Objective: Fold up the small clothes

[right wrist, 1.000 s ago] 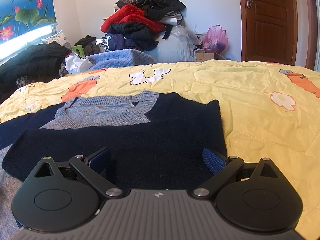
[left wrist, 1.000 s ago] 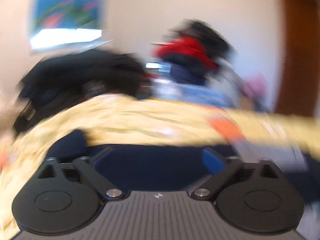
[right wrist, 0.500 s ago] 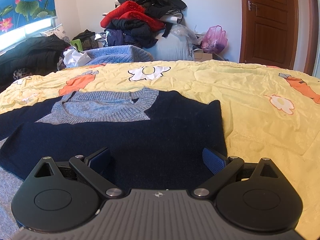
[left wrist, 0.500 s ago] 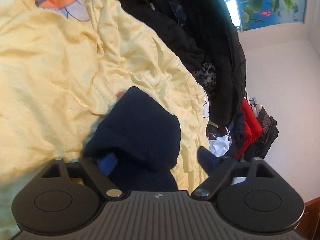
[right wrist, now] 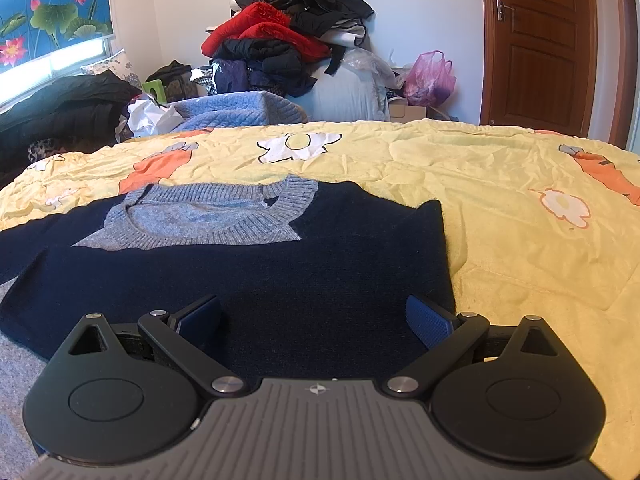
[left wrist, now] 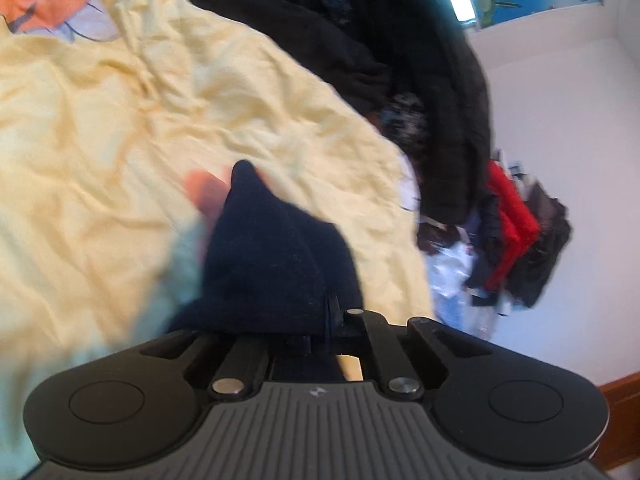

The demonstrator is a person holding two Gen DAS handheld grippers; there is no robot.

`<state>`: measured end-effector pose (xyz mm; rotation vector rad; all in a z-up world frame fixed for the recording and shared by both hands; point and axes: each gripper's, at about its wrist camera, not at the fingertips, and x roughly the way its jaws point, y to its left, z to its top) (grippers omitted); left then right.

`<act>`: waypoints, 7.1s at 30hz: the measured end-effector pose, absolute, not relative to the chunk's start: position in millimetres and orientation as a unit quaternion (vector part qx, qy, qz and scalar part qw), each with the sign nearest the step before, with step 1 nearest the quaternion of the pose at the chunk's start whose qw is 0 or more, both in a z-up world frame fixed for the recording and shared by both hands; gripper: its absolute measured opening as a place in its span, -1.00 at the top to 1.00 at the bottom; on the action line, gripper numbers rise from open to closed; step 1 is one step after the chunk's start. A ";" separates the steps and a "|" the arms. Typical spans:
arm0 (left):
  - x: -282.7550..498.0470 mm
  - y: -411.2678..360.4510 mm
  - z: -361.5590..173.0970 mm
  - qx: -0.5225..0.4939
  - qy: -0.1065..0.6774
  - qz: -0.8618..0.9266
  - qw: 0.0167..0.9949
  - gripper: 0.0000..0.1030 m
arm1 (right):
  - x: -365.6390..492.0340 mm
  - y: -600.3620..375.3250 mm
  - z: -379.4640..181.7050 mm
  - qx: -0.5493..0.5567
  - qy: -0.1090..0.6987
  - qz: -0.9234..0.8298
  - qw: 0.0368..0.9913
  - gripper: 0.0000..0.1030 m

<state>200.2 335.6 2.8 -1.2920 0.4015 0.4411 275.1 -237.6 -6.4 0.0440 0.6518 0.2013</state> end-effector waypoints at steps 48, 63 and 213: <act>160.0 66.3 -11.3 -0.316 0.269 -0.072 0.907 0.08 | 308.2 -148.6 30.7 0.219 0.419 0.267 0.840 0.65; 151.9 47.4 0.8 -0.239 0.254 -0.032 0.937 -0.51 | 310.7 -287.7 32.1 0.239 0.415 0.167 0.862 0.65; 29.9 22.5 -0.3 0.003 0.361 0.002 0.933 -1.00 | 69.9 -204.5 -7.1 -0.022 0.340 0.045 0.939 -1.00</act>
